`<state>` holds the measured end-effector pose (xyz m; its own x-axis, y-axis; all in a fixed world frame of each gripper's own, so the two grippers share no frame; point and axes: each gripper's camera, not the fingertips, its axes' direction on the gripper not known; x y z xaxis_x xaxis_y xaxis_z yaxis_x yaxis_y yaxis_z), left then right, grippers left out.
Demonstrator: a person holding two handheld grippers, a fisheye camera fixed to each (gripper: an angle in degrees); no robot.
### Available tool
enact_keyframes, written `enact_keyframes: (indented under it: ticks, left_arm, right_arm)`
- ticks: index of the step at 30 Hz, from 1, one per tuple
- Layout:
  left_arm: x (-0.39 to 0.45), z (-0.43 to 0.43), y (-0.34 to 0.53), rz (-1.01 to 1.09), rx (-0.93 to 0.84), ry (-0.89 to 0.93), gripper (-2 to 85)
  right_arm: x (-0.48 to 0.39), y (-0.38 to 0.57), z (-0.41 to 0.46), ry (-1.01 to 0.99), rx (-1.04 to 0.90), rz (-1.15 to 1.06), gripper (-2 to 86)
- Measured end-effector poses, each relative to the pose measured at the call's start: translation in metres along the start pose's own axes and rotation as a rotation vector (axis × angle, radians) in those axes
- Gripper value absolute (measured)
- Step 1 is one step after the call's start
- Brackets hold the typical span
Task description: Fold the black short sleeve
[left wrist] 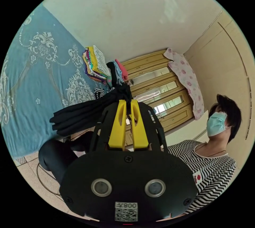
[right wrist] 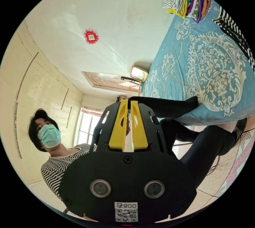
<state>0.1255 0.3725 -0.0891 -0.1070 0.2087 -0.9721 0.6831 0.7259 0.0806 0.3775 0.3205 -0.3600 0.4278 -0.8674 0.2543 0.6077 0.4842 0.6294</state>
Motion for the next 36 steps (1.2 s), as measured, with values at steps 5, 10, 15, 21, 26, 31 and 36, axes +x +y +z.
enact_keyframes:
  ticks: [5, 10, 15, 21, 26, 31, 36]
  left_arm:
    - [-0.018, 0.165, -0.098, 0.070, -0.030, 0.017, 3.1]
    - [-0.021, 0.327, -0.159, 0.177, -0.053, 0.080, 3.1]
    - [-0.067, 0.509, -0.153, 0.198, -0.198, 0.046, 3.1]
    - [-0.223, 0.731, -0.057, -0.050, -0.496, -0.066, 3.1]
    - [-0.284, 0.827, 0.006, -0.097, -0.619, -0.112, 3.1]
    - [-0.284, 0.877, 0.022, 0.015, -0.636, -0.110, 3.1]
    - [-0.291, 0.935, 0.061, 0.113, -0.722, -0.169, 3.2]
  right_arm:
    - [-0.005, -0.103, -0.083, 0.034, 0.064, -0.061, 1.4]
    - [-0.065, -0.200, -0.165, 0.184, 0.100, -0.216, 1.5]
    - [-0.108, -0.250, -0.248, 0.503, 0.129, -0.274, 1.5]
    - [-0.018, -0.265, -0.323, 0.922, 0.103, 0.014, 1.3]
    - [0.077, -0.259, -0.349, 1.051, 0.042, 0.250, 1.3]
    - [0.072, -0.266, -0.347, 1.131, 0.021, 0.194, 1.4]
    - [0.067, -0.265, -0.337, 1.275, -0.027, 0.148, 1.5]
